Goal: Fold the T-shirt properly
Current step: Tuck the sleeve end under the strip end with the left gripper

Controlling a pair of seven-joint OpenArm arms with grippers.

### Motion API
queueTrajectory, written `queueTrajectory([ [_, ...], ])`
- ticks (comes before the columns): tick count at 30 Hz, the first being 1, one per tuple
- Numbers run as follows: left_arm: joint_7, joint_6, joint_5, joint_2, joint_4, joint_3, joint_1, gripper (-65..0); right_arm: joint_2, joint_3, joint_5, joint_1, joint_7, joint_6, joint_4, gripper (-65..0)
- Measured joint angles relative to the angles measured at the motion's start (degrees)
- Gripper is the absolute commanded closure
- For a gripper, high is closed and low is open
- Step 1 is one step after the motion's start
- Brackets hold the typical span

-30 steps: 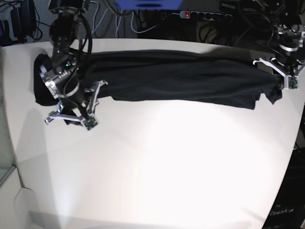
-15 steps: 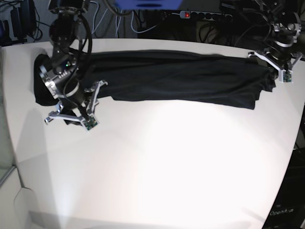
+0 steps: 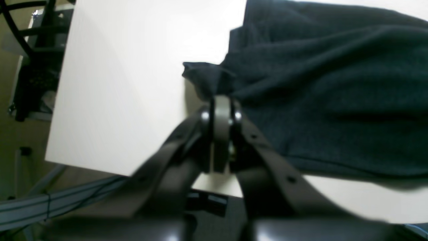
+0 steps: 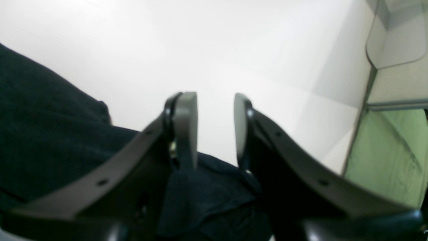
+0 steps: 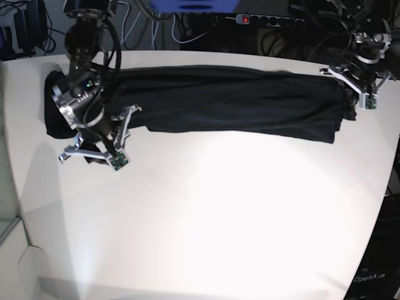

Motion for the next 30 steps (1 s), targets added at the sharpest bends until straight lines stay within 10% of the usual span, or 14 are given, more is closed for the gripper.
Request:
queueTrajectory([
  [30,0.0,0.02,-0.26,0.33,2.93,-0.22,-1.62,0.0,0.0,0.0,0.02,0.0,-0.02,0.0,0.0,-20.0],
])
